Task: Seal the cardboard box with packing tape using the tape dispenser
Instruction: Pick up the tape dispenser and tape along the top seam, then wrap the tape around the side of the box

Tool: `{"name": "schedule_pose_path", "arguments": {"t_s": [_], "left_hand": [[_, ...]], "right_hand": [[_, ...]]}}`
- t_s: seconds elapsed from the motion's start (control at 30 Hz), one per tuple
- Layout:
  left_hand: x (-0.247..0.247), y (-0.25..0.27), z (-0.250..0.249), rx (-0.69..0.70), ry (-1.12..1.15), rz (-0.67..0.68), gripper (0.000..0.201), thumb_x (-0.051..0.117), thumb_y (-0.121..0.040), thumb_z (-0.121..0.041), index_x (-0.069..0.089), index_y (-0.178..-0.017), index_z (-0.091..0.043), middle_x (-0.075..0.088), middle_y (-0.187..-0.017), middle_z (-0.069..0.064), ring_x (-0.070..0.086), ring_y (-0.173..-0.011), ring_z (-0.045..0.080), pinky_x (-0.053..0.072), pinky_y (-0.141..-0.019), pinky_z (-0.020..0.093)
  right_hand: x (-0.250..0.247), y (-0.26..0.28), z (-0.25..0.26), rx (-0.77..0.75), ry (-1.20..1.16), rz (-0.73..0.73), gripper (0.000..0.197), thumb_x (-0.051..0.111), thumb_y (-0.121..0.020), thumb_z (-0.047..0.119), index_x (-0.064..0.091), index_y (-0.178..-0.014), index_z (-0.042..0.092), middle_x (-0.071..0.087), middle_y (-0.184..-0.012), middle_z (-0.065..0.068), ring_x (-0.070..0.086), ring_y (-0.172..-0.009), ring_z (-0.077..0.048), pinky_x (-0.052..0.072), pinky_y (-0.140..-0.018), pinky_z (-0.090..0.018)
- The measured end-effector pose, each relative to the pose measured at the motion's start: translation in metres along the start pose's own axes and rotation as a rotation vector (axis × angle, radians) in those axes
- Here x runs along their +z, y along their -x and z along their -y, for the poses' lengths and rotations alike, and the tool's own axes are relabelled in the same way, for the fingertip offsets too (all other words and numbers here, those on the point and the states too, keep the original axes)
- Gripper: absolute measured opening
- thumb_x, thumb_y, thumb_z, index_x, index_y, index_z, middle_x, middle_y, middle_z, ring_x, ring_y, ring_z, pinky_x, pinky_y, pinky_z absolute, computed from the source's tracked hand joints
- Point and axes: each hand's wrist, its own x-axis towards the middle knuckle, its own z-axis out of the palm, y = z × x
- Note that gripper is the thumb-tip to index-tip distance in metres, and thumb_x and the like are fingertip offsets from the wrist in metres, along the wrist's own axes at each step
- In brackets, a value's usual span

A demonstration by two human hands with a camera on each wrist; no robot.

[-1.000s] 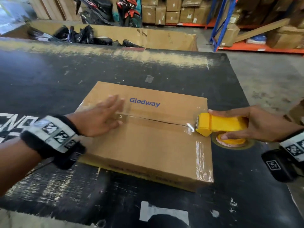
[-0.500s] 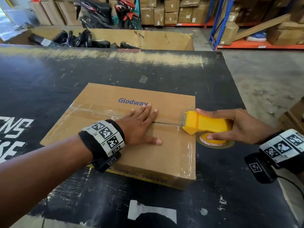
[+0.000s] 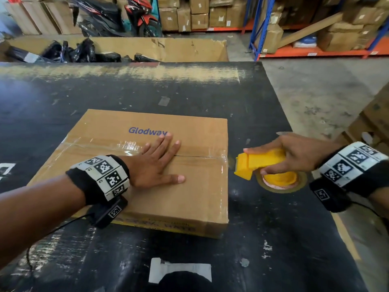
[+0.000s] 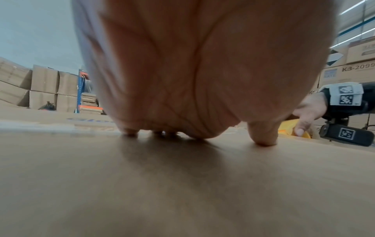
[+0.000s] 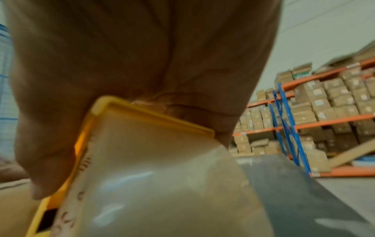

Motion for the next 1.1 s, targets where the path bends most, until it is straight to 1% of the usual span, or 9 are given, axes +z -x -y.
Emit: {"name": "schedule_pose_path", "arguments": {"t_s": [0.1,0.17,0.23,0.33,0.43,0.53,0.67,0.93,1.1], "left_hand": [[-0.001,0.001,-0.002,-0.01,0.008,-0.004,0.131,-0.006,-0.047,-0.101,-0.032,-0.152,-0.027,-0.04,-0.16,0.007,-0.035,-0.148,0.023,-0.007,-0.125,0.049],[-0.001,0.004,-0.003,-0.012,0.021,-0.007,0.133,-0.006,-0.046,-0.102,-0.031,-0.153,-0.027,-0.039,-0.161,0.006,-0.034,-0.149,0.022,-0.007,-0.125,0.049],[-0.004,0.004,-0.004,-0.012,0.016,0.014,0.132,-0.001,-0.048,-0.101,-0.03,-0.153,-0.027,-0.038,-0.161,0.007,-0.033,-0.149,0.023,-0.006,-0.125,0.049],[-0.018,0.008,-0.018,-0.001,-0.036,-0.018,0.12,0.027,-0.07,-0.091,-0.018,-0.158,-0.024,-0.026,-0.166,0.012,-0.023,-0.154,0.027,-0.002,-0.127,0.046],[-0.036,-0.004,-0.052,0.332,-0.162,-0.22,0.084,0.048,-0.091,-0.06,0.011,-0.161,-0.03,-0.004,-0.171,0.008,-0.01,-0.157,0.023,0.001,-0.127,0.045],[-0.046,-0.026,-0.086,0.563,-0.205,-0.219,0.06,0.044,-0.091,-0.052,0.045,-0.147,-0.031,0.035,-0.162,0.001,0.012,-0.157,0.019,0.007,-0.126,0.052],[-0.056,-0.039,-0.108,0.55,-0.365,-0.106,0.064,0.025,-0.082,-0.057,0.069,-0.119,-0.029,0.062,-0.128,-0.005,0.048,-0.131,0.018,0.022,-0.119,0.052],[-0.121,-0.048,-0.107,0.395,0.926,0.01,0.036,0.044,-0.102,-0.03,0.061,-0.132,-0.017,0.076,-0.113,0.011,0.074,-0.105,0.024,0.055,-0.1,0.039],[-0.129,-0.041,-0.102,0.492,1.091,0.089,0.035,0.061,-0.096,-0.015,0.062,-0.131,-0.012,0.07,-0.1,0.011,0.07,-0.084,0.016,0.059,-0.084,0.03]], "right_hand": [[0.002,-0.016,0.009,0.08,0.09,0.095,0.062,0.066,-0.066,0.077,0.058,-0.127,0.064,0.075,-0.082,0.016,0.068,-0.077,0.0,0.048,-0.072,-0.027],[0.017,-0.016,0.001,0.169,0.266,0.169,0.073,0.071,-0.061,0.07,0.07,-0.127,0.038,0.078,-0.105,0.006,0.072,-0.099,-0.015,0.051,-0.082,-0.027],[0.031,-0.005,-0.017,0.236,0.121,0.144,0.079,0.066,-0.052,0.071,0.071,-0.125,0.04,0.078,-0.11,0.006,0.071,-0.097,-0.017,0.049,-0.082,-0.024],[0.038,0.011,-0.03,0.242,-0.164,-0.047,0.08,0.069,-0.052,0.078,0.062,-0.129,0.057,0.075,-0.109,0.019,0.067,-0.09,-0.005,0.051,-0.083,-0.025],[0.047,0.027,-0.019,0.236,-0.426,-0.28,0.067,0.083,-0.068,0.059,0.061,-0.131,0.055,0.073,-0.098,0.034,0.066,-0.086,0.014,0.052,-0.084,-0.015],[0.06,0.043,0.0,0.213,-0.611,-0.494,0.074,0.081,-0.068,0.052,0.062,-0.138,0.039,0.066,-0.128,0.027,0.058,-0.11,0.02,0.044,-0.092,-0.006],[0.07,0.073,0.035,0.208,-0.754,-0.699,0.071,0.083,-0.072,0.037,0.062,-0.14,0.029,0.064,-0.129,0.035,0.063,-0.108,0.014,0.044,-0.087,-0.003],[0.069,0.102,0.12,0.226,-0.857,-1.033,0.078,0.083,-0.075,0.035,0.054,-0.147,0.029,0.063,-0.137,0.024,0.059,-0.124,0.004,0.049,-0.097,-0.018],[0.065,0.091,0.164,0.289,-0.767,-1.141,0.081,0.083,-0.079,0.04,0.046,-0.151,0.036,0.057,-0.145,0.019,0.056,-0.131,-0.003,0.05,-0.103,-0.033]]}}
